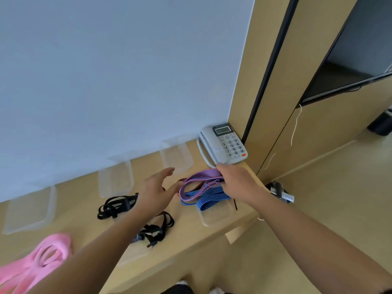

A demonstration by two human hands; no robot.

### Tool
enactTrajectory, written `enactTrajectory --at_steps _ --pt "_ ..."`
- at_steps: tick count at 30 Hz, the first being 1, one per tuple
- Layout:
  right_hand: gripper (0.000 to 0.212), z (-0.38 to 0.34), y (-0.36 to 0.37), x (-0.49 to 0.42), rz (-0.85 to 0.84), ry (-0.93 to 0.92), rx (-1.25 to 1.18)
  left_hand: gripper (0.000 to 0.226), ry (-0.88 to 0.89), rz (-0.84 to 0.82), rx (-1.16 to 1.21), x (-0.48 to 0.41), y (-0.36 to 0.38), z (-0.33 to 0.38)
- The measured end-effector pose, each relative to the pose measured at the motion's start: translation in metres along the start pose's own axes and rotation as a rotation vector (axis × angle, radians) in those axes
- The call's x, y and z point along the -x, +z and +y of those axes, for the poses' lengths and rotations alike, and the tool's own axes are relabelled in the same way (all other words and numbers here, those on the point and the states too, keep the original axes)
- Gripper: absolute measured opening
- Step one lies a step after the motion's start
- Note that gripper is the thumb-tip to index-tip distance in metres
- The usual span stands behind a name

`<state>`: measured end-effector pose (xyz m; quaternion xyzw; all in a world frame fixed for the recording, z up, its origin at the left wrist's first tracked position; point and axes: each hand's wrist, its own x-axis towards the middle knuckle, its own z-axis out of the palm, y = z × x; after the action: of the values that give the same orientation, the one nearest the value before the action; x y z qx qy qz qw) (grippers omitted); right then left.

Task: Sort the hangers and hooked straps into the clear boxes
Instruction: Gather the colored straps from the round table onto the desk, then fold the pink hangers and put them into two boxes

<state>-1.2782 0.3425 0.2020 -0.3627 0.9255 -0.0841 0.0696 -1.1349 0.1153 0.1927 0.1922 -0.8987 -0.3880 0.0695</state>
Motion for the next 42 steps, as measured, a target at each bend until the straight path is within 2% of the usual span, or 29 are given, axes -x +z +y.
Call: enactTrajectory --at_steps 2,5,8,10,12,14,18,21,28,34,37,42 --pt "0.028 0.007 0.002 -0.016 -0.043 -0.036 0.134 0.062 -0.022 0.013 -0.074 0.004 0.001 0.004" --pt "0.05 0.022 0.013 -0.035 -0.086 -0.074 0.275 0.062 -0.073 0.048 -0.142 0.015 0.004 0.012" --pt "0.082 0.033 0.026 -0.047 -0.138 -0.05 0.321 0.061 -0.115 0.128 -0.198 0.027 0.01 0.017" --pt "0.115 0.038 0.032 -0.052 -0.191 -0.03 0.263 0.061 -0.144 0.146 -0.228 0.037 0.014 0.019" --pt "0.131 0.038 0.036 -0.052 -0.207 -0.063 0.212 0.063 -0.169 0.138 -0.26 0.045 0.016 0.018" --pt "0.126 0.031 0.038 -0.046 -0.148 -0.147 0.159 0.065 -0.203 0.122 -0.278 0.053 0.016 0.016" --pt "0.093 0.001 0.042 -0.026 -0.03 -0.319 -0.002 0.07 -0.32 0.147 -0.236 0.079 0.006 0.007" --pt "0.078 -0.028 0.046 -0.016 0.002 -0.4 -0.114 0.07 -0.393 0.193 -0.213 0.11 -0.005 -0.002" --pt "0.077 -0.127 0.063 -0.007 -0.03 -0.547 -0.121 0.069 -0.505 0.281 -0.278 0.203 -0.055 -0.054" --pt "0.077 -0.251 0.094 0.015 -0.067 -0.592 -0.182 0.06 -0.578 0.401 -0.244 0.3 -0.117 -0.123" --pt "0.078 -0.315 0.111 0.035 -0.119 -0.606 -0.133 0.058 -0.632 0.436 -0.253 0.348 -0.151 -0.159" --pt "0.06 -0.415 0.135 0.063 -0.206 -0.619 -0.204 0.058 -0.735 0.447 -0.238 0.408 -0.206 -0.214"
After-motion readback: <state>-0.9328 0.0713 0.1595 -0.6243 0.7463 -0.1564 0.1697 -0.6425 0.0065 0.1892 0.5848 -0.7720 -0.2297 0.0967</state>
